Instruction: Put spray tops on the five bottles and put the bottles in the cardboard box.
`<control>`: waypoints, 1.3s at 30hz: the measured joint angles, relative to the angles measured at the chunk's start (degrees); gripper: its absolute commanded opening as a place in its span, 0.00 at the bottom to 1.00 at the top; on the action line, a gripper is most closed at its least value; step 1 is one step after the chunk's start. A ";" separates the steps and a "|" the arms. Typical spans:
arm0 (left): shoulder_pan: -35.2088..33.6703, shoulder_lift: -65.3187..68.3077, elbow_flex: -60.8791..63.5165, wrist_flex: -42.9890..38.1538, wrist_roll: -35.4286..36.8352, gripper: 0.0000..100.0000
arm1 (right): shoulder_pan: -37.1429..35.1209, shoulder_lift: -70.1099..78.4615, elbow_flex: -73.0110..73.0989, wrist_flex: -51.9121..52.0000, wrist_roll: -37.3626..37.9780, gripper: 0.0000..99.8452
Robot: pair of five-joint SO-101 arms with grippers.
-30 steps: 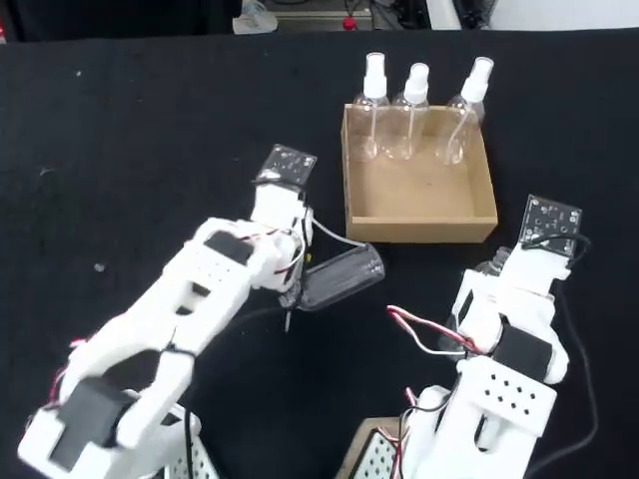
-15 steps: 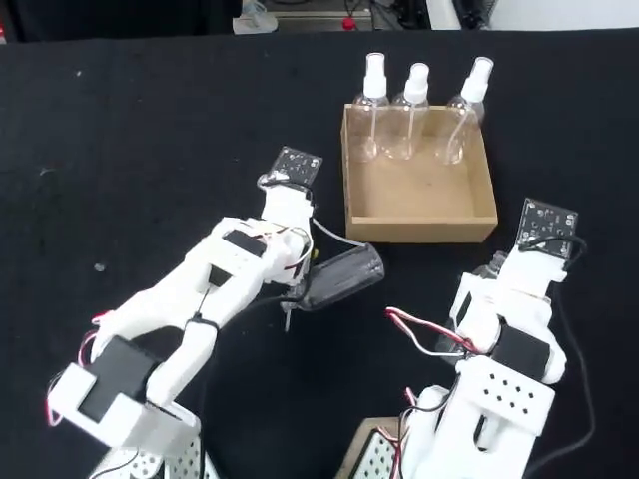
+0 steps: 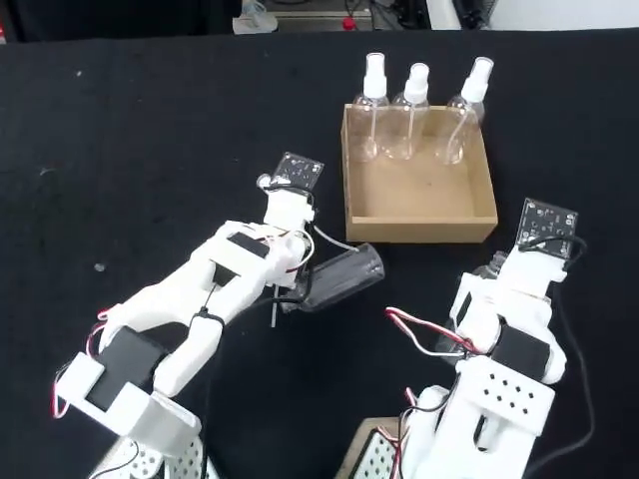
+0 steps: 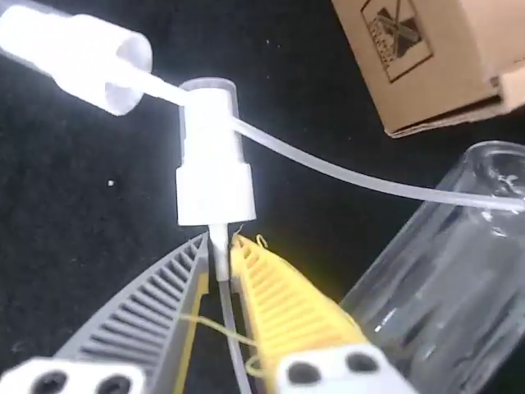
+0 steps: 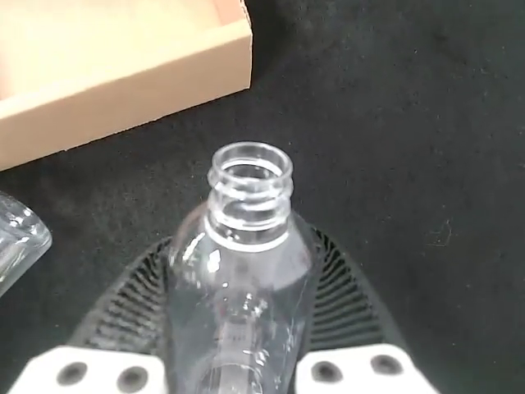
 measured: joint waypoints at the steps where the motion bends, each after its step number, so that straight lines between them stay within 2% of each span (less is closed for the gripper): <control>1: 0.00 0.00 0.00 0.00 0.00 0.03 | 0.00 0.00 0.00 0.00 0.00 0.01; 4: -0.44 -0.88 0.00 2.64 -0.18 0.03 | 0.00 0.00 0.00 0.00 0.00 0.01; 13: -10.02 -18.29 0.79 23.30 -0.18 0.03 | 0.00 0.00 0.53 0.00 0.00 0.01; 16: -14.59 -22.68 2.29 28.84 -4.40 0.03 | 0.00 0.00 0.53 -0.18 0.00 0.01; 20: -22.51 -24.79 4.66 31.12 -11.87 0.06 | 0.00 0.00 0.53 -0.53 0.00 0.01; 24: -28.04 -25.05 8.18 31.56 -13.63 0.23 | 0.00 0.00 0.53 -0.53 0.00 0.01; 26: -30.51 -25.05 9.85 31.56 -13.89 0.28 | 0.00 0.00 0.53 -0.53 0.00 0.01; 29: -34.29 -25.14 10.55 31.56 -13.98 0.27 | 0.00 0.00 0.53 -0.53 0.00 0.01; 32: -37.27 -25.58 10.46 32.70 -17.67 0.25 | 0.00 0.00 0.53 -0.53 0.00 0.01; 35: -37.80 -25.58 6.77 37.98 -21.10 0.25 | 0.00 0.00 0.53 -0.53 0.00 0.01; 39: -38.15 -25.41 -2.11 45.89 -21.89 0.25 | 0.00 0.00 0.53 -0.53 0.00 0.01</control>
